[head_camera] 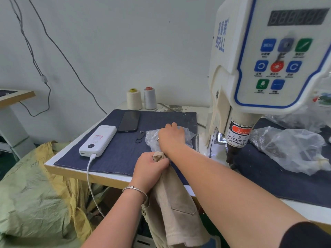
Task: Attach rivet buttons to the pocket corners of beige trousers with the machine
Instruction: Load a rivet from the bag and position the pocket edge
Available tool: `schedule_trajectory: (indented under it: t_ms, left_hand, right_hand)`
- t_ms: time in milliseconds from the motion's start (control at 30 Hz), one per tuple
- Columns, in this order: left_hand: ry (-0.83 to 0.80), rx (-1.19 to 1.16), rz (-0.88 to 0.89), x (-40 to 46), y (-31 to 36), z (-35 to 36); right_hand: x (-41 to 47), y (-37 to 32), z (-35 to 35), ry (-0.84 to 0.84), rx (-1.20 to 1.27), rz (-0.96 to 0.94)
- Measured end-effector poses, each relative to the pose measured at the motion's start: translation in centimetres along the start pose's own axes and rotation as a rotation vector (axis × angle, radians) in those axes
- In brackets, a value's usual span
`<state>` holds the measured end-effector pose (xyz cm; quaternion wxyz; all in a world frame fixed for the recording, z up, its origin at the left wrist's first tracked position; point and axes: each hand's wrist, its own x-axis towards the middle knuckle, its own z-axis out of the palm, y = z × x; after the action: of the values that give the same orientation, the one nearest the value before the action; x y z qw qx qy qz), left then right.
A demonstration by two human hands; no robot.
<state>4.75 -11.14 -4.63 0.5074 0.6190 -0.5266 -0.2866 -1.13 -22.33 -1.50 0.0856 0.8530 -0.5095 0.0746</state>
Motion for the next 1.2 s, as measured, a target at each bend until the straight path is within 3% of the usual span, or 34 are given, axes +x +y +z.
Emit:
schedule_trajectory:
  t_ms: [800,967,1100,1200]
  left_hand:
    - [0.034,-0.004,0.008,0.1,-0.2,0.0]
    - [0.040,-0.012,0.007,0.1,-0.3,0.0]
    - [0.029,-0.013,0.001,0.0,0.0,0.1]
    - [0.027,-0.018,-0.017,-0.3,0.2,0.0]
  right_hand:
    - [-0.1,-0.2,-0.3,0.018,-0.044,-0.053]
    - [-0.3,-0.1,-0.8,-0.044,-0.095,-0.054]
    - [-0.4,0.2,-2.0,-0.132,0.128,0.109]
    - [-1.1,-0.2,-3.1,-0.093,0.228,0.150]
